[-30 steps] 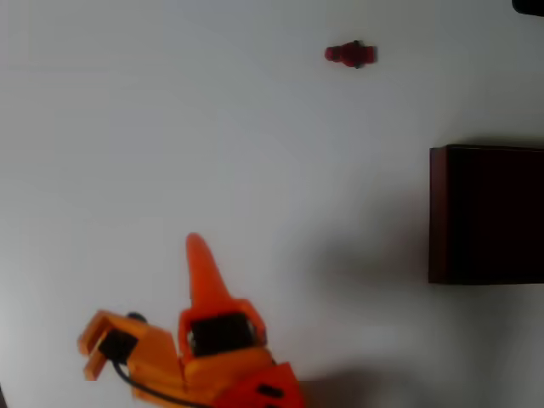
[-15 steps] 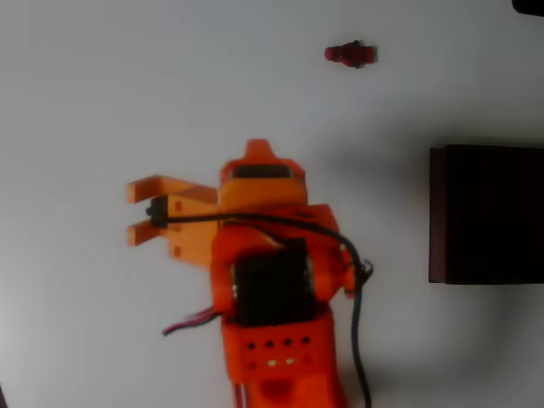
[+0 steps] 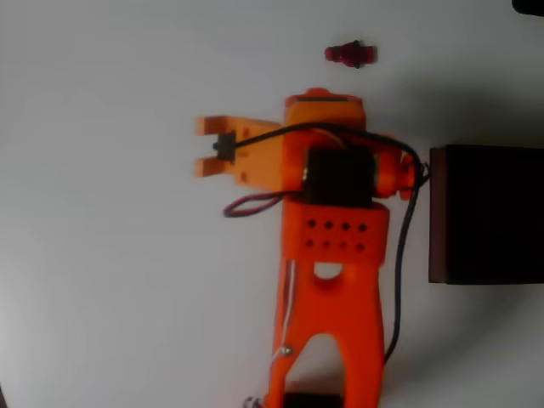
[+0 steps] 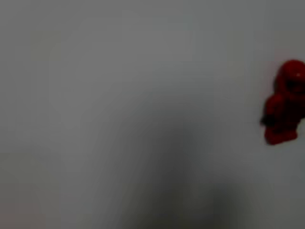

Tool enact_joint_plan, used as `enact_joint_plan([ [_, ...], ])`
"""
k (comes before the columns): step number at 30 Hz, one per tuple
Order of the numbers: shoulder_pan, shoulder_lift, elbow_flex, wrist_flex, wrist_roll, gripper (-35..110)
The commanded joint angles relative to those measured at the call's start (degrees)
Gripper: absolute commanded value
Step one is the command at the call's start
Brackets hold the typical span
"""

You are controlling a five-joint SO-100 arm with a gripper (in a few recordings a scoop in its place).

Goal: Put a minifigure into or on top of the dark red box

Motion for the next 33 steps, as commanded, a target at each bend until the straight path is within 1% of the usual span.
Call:
enact_joint_plan([
  [1,1.8,-7.1,-13.3,2.8,-3.3,19],
  [5,3.3,-19.5,-30.4,7.6,-5.0,19],
  [8,4.3,-34.3,-54.5,15.9,-6.1,19],
  [10,4.9,-38.1,-59.5,16.0,-6.2,19],
  [15,6.5,-44.0,-64.4,14.9,-7.5,19],
  [20,5.8,-44.4,-64.4,11.0,-8.0,19],
  [27,4.1,-44.4,-57.7,1.8,-7.2,20],
  [33,3.3,-47.2,-57.3,0.4,-6.1,20],
])
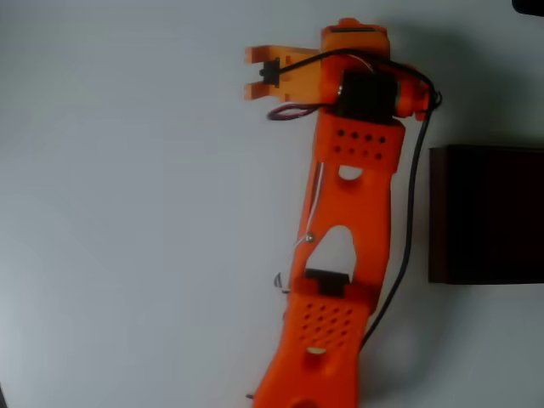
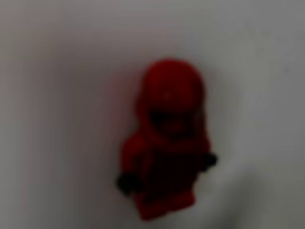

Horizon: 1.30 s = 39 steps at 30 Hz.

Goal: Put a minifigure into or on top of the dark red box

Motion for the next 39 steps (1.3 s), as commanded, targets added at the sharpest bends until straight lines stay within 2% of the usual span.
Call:
enact_joint_plan([
  [1,-0.1,1.0,0.4,-0.1,0.0,20],
  [13,-0.7,-0.5,1.0,1.3,0.5,21],
  [39,-1.7,-3.6,0.9,-6.9,5.5,20],
])
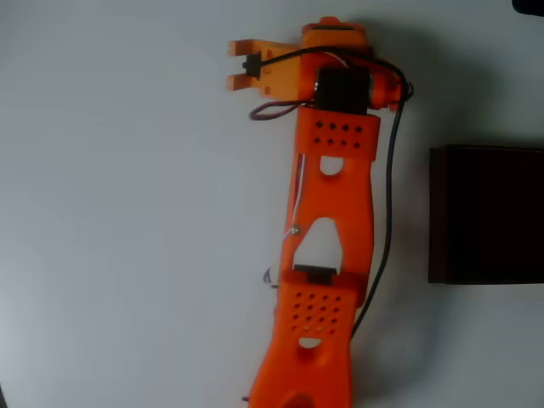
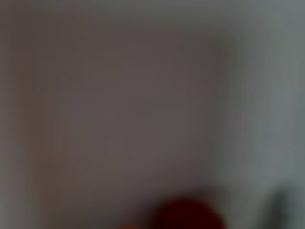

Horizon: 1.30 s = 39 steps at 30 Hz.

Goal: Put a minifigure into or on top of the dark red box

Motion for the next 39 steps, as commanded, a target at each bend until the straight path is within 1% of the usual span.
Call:
enact_joint_plan([
  [1,1.0,1.4,-0.1,-0.5,0.1,20],
  [11,1.8,1.0,0.0,-0.8,1.7,20],
  [21,4.0,1.0,0.0,3.9,4.9,20],
  [26,3.4,1.0,-0.2,6.2,4.0,20],
  [39,2.5,1.0,-0.4,6.7,3.5,20],
])
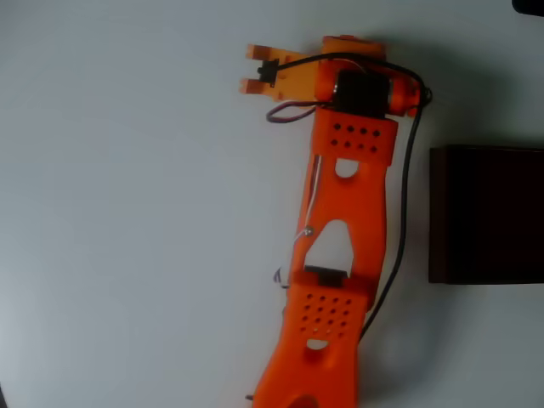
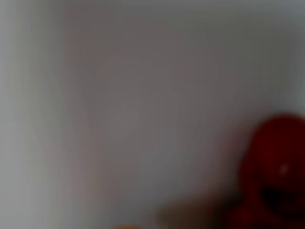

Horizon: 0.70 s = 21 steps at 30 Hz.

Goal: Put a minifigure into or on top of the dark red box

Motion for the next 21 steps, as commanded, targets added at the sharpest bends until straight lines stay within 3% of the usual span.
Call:
enact_joint_plan([
  [1,-0.3,0.9,-0.3,1.1,-0.9,20],
  [15,-0.1,1.2,1.3,7.3,3.8,20],
  [21,-1.1,-0.8,-6.6,9.1,1.8,20],
])
